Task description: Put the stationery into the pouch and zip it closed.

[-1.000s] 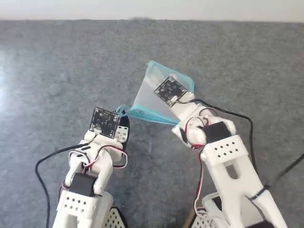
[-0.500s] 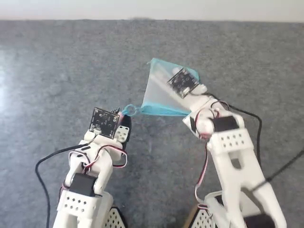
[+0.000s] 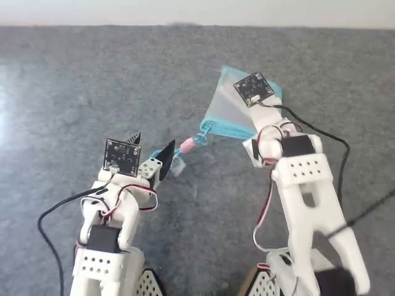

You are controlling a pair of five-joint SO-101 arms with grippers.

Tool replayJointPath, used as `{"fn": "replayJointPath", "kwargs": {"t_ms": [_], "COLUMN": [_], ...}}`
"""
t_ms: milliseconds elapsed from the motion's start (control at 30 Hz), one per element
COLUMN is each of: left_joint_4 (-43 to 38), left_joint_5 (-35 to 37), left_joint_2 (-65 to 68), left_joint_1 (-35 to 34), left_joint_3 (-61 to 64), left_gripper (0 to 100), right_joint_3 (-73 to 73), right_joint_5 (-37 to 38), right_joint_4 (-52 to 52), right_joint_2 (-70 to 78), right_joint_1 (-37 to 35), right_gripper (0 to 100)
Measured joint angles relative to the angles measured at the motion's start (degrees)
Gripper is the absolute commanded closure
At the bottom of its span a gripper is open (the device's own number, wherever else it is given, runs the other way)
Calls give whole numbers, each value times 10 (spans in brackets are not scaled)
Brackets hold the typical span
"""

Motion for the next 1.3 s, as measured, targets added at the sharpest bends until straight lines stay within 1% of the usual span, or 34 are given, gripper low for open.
{"fn": "replayJointPath", "kwargs": {"t_ms": [133, 200, 300, 400, 500, 600, 700, 900, 1000, 1167, 1300], "left_joint_4": [0, 0, 0, 0, 0, 0, 0, 0, 8, 69, 70], "left_joint_5": [0, 0, 0, 0, 0, 0, 0, 14, 21, 23, 25], "left_joint_2": [0, 0, 0, 0, 0, 0, 0, -8, -51, -165, -171], "left_joint_1": [-4, -3, -5, -5, -5, -6, -6, -5, -4, -4, 3], "left_joint_3": [0, 0, 0, 0, 0, 0, 0, 0, 10, 40, 43], "left_gripper": [734, 746, 755, 754, 754, 754, 755, 756, 757, 757, 757], "right_joint_3": [40, 50, 59, 59, 67, 112, 171, 288, 326, 381, 418], "right_joint_5": [-1, -6, -11, -33, -52, -64, -69, -71, -71, -71, -71], "right_joint_4": [57, 81, 99, 105, 107, 92, 62, 25, 24, 2, -2], "right_joint_2": [-81, -120, -165, -198, -225, -272, -341, -446, -468, -499, -535], "right_joint_1": [-64, -84, -91, -91, -90, -90, -73, -11, 16, 45, 44], "right_gripper": [775, 775, 776, 781, 846, 930, 976, 978, 978, 978, 978]}}
